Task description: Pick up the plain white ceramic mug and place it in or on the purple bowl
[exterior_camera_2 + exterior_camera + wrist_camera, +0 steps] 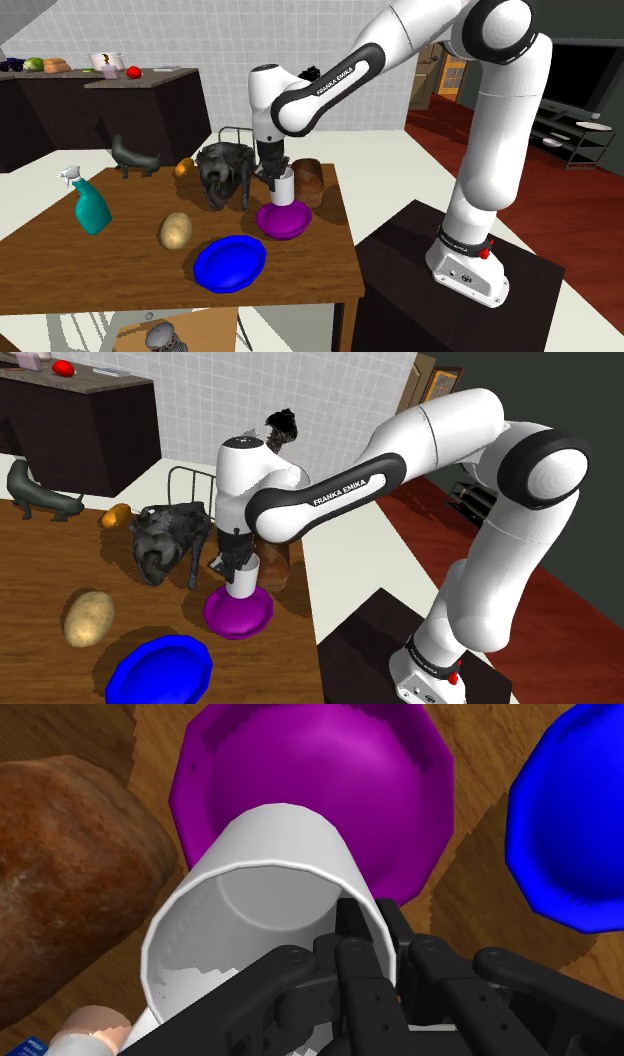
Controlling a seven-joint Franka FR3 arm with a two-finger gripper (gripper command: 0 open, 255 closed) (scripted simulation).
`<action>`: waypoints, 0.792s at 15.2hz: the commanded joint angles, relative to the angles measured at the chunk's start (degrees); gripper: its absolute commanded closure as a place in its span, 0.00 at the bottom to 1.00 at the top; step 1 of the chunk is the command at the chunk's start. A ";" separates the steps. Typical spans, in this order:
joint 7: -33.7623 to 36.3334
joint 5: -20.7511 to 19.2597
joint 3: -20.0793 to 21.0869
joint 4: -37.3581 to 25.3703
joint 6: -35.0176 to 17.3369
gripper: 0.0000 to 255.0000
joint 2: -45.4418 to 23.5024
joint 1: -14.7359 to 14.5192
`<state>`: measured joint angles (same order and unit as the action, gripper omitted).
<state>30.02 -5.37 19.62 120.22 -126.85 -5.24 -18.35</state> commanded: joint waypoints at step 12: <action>0.82 -1.11 -0.17 1.58 -3.46 1.00 -2.01 -0.11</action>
<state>30.83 -6.47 19.45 121.80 -130.31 -7.25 -18.45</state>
